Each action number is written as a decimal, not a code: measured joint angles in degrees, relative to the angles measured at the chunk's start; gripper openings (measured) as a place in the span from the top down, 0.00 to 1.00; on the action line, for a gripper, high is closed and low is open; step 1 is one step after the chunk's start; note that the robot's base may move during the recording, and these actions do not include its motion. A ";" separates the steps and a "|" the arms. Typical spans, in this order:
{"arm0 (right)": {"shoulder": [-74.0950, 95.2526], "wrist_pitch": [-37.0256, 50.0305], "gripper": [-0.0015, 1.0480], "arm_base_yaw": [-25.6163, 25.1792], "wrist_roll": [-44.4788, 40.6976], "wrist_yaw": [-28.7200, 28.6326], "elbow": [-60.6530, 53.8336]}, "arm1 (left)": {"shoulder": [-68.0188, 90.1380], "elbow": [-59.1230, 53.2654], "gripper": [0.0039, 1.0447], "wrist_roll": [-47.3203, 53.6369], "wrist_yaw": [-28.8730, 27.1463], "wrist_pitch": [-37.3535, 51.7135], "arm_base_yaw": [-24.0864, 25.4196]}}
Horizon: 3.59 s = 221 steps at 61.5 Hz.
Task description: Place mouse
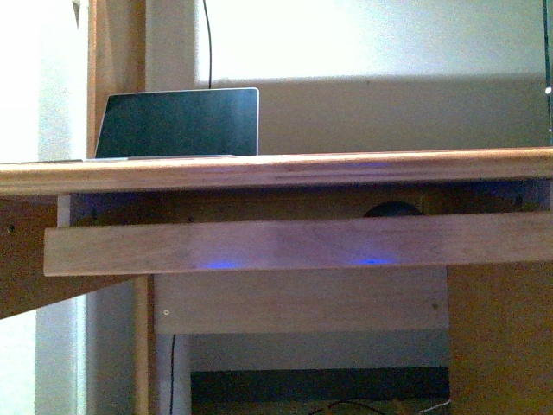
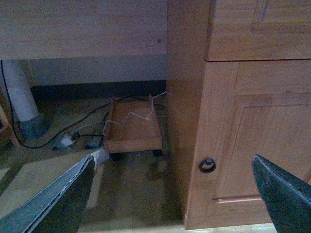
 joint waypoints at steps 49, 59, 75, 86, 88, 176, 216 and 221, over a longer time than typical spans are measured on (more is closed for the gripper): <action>0.00 0.00 0.07 0.00 0.00 0.04 0.00 | 0.00 0.00 0.07 0.02 0.00 0.00 0.00; 0.00 0.00 0.07 0.00 0.00 0.02 0.00 | 11.08 3.65 0.07 -5.14 9.44 -5.42 -0.04; 0.00 0.00 0.07 0.00 0.00 0.04 0.00 | 41.33 10.58 0.07 16.33 23.37 14.95 3.30; 0.00 0.00 0.07 0.00 0.00 0.04 0.00 | 60.30 16.37 0.07 49.51 27.76 21.38 7.89; 0.00 0.00 0.07 0.00 0.00 0.04 0.00 | 62.66 17.38 0.07 53.51 28.02 22.34 8.55; 0.00 0.00 0.07 0.00 0.00 0.02 0.00 | 113.77 48.00 0.07 98.64 37.53 49.72 4.76; 0.00 0.00 0.07 0.00 0.00 0.04 0.00 | 106.55 47.71 0.07 84.37 27.04 29.83 -0.96; 0.00 0.00 0.07 0.00 0.00 0.02 0.00 | 104.41 45.59 0.07 81.74 26.84 28.76 -2.43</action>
